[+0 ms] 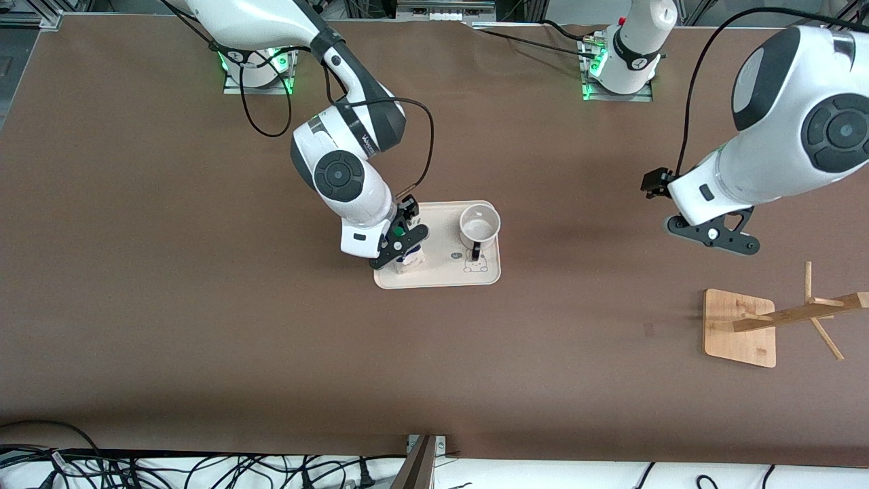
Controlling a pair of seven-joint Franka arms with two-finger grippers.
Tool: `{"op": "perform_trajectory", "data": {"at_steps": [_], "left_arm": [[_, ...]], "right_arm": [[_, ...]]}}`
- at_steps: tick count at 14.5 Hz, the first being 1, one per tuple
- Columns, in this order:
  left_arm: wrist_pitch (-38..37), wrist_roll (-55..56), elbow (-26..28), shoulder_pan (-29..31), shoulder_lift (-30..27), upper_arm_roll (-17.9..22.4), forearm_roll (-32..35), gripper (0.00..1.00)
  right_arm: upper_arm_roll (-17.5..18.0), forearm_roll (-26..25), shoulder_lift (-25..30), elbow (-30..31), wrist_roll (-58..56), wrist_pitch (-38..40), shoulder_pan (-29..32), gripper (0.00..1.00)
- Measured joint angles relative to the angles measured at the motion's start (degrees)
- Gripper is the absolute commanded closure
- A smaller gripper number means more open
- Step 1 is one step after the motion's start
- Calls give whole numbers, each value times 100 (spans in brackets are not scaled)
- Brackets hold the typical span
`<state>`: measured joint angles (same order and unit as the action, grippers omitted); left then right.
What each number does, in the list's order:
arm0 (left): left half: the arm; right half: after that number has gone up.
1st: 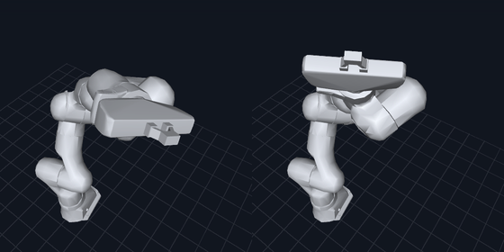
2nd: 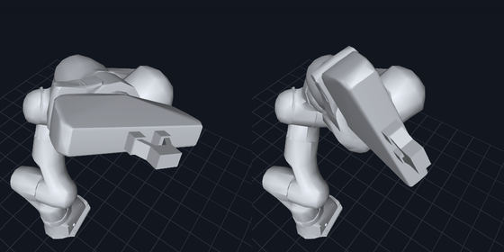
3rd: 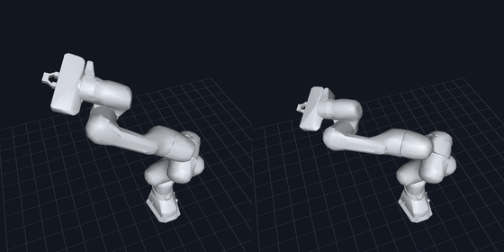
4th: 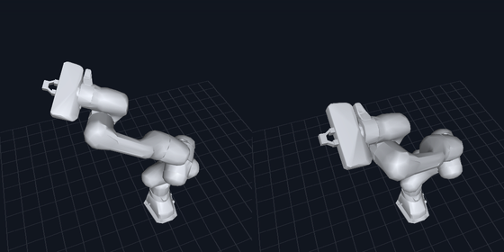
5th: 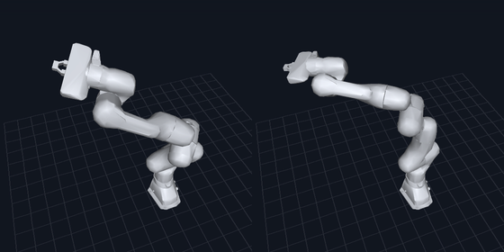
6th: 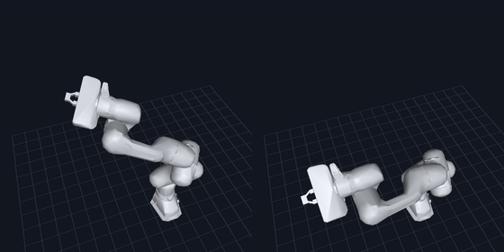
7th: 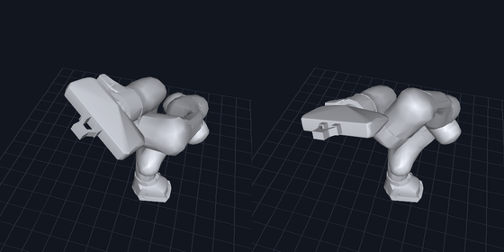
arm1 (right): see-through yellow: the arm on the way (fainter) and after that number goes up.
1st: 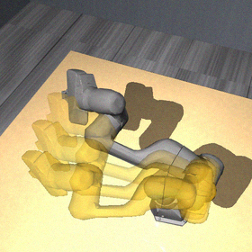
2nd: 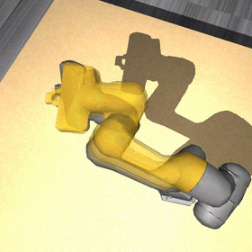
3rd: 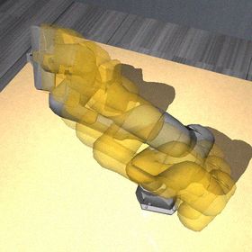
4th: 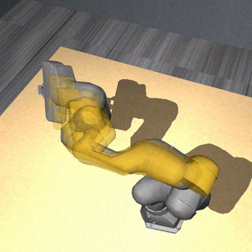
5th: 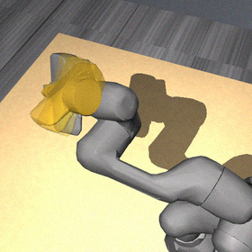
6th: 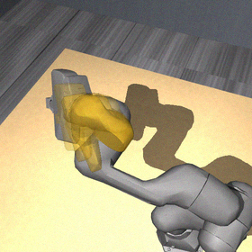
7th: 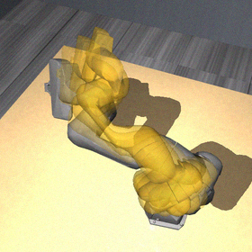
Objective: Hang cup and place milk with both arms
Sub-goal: 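Hold the carton with the right gripper while the left gripper approaches the tray, then carry the carton off the tray while the left gripper reaches the mug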
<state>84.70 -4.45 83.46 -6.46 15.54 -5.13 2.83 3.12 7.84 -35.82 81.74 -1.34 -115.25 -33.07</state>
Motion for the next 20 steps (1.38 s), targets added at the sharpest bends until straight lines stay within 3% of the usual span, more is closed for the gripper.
{"op": "perform_trajectory", "data": {"at_steps": [10, 20], "left_arm": [[528, 794, -225, -1, 19, 29, -5, 0], [864, 1089, -212, -144, 231, -30, -454, 0]], "right_arm": [[-21, 0, 12, -17, -87, 0, 13, 69], [-21, 0, 295, -110, -87, 192, 11, 69]]}}
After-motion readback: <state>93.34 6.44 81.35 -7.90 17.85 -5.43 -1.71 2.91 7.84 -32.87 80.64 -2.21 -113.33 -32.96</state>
